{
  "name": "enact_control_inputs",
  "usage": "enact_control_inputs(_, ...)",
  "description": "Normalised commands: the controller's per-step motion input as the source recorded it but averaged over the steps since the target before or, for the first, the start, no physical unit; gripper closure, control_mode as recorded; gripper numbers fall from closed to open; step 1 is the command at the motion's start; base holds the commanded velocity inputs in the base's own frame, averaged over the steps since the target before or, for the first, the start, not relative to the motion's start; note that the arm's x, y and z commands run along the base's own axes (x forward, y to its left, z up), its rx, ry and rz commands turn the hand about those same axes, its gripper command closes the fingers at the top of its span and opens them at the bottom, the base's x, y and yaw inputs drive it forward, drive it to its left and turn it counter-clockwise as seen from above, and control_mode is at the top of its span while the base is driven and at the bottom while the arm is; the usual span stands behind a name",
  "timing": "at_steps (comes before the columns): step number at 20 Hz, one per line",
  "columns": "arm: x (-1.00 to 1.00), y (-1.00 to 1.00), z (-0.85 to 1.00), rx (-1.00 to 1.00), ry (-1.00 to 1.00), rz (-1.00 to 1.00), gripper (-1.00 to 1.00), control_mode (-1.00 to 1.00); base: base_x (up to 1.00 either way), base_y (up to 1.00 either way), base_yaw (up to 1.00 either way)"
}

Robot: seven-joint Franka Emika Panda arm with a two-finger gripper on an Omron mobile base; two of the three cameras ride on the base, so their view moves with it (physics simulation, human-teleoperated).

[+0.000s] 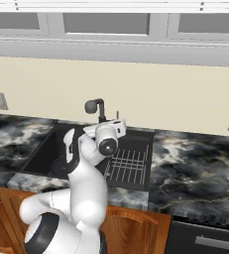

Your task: Pick the pan and sponge and place them into the sink. Then turn on the water.

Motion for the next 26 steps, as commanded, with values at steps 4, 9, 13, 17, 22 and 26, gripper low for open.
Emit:
enact_control_inputs(4, 0.19, 0.00, 0.00, 0.00, 0.00, 0.05, -1.00, -1.00, 0.00, 0.00, 0.00)
enact_control_inputs(9, 0.08, 0.02, -0.08, 0.00, -0.02, 0.01, -1.00, -1.00, 0.00, 0.00, 0.00)
enact_control_inputs(13, 0.22, 0.00, -0.01, 0.00, -0.04, 0.00, -1.00, -1.00, 0.00, 0.00, 0.00)
enact_control_inputs(17, 0.37, 0.00, 0.00, 0.00, -0.03, 0.00, -1.00, -1.00, 0.00, 0.00, 0.00)
enact_control_inputs(22, 0.31, 0.02, -0.15, 0.00, -0.01, 0.00, -1.00, -1.00, 0.00, 0.00, 0.00)
enact_control_inputs(26, 0.24, 0.09, -0.26, 0.00, -0.01, 0.00, -1.00, -1.00, 0.00, 0.00, 0.00)
